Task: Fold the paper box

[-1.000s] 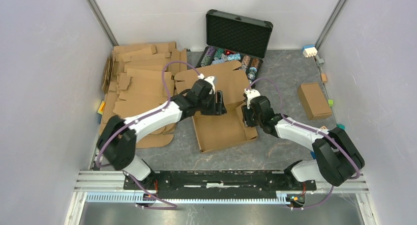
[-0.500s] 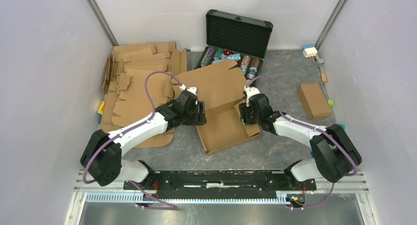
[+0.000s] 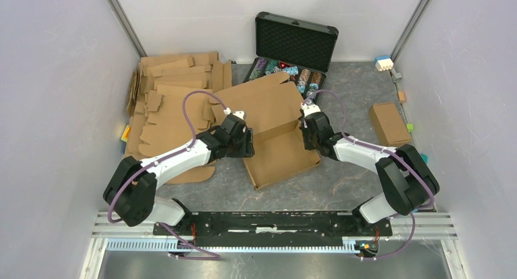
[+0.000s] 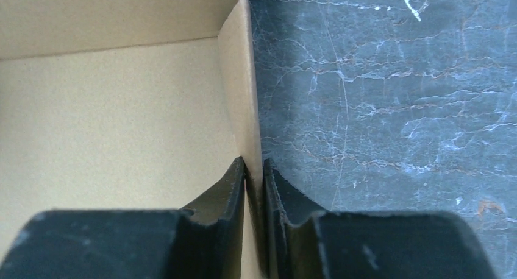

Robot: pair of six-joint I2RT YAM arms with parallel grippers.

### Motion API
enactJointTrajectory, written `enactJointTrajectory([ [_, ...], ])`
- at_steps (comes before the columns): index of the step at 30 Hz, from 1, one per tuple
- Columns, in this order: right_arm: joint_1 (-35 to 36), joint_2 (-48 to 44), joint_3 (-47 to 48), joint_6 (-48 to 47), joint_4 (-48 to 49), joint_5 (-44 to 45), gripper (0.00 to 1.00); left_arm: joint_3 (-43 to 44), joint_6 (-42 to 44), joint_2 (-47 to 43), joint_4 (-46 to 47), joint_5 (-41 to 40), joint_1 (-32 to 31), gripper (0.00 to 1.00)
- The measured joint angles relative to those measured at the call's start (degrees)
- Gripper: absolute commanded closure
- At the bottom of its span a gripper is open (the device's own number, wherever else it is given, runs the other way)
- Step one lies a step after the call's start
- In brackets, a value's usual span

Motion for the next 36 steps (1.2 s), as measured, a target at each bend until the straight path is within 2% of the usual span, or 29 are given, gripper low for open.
enactJointTrajectory([
  [3, 0.2, 0.3, 0.5, -0.5, -0.3, 1.3, 0.88, -0.3, 0.1, 0.2, 0.2, 0.0, 0.0, 0.37],
  [7, 0.4, 0.6, 0.6, -1.0, -0.3, 3.5, 0.74, -0.5, 0.6, 0.3, 1.5, 0.1, 0.0, 0.41],
  [9, 1.0, 1.0, 1.0, -1.6, -0.7, 5.0, 0.60, -0.9, 0.8, 0.4, 2.8, 0.4, 0.0, 0.45],
  [11, 1.6, 1.7, 1.3, -2.1, -1.4, 6.5, 0.59, -1.1, 1.3, 1.0, 3.5, 0.5, 0.0, 0.51],
  [13, 2.1, 2.8, 1.8, -2.7, -2.5, 8.0, 0.69, -1.1, 1.6, 1.9, 4.1, 0.5, 0.0, 0.60],
  [16, 2.7, 4.5, 2.8, -3.3, -4.3, 10.6, 0.73, -1.1, 2.3, 3.2, 4.7, 0.6, 0.0, 0.71],
  [17, 2.8, 4.8, 3.3, -3.3, -4.7, 11.2, 0.77, -1.2, 2.7, 3.5, 4.8, 0.5, 0.0, 0.74],
  [22, 4.4, 5.4, 4.8, -3.6, -7.5, 16.3, 0.98, -1.4, 2.9, 3.5, 5.5, 0.1, 0.2, 0.83],
  [30, 6.3, 7.5, 6.4, -3.7, -9.4, 20.7, 0.99, -1.5, 3.4, 3.5, 5.8, 0.1, 0.3, 0.91],
  [36, 6.7, 7.5, 6.4, -3.5, -9.5, 23.1, 0.99, -2.0, 3.9, 3.5, 7.1, 0.0, 0.3, 0.93],
])
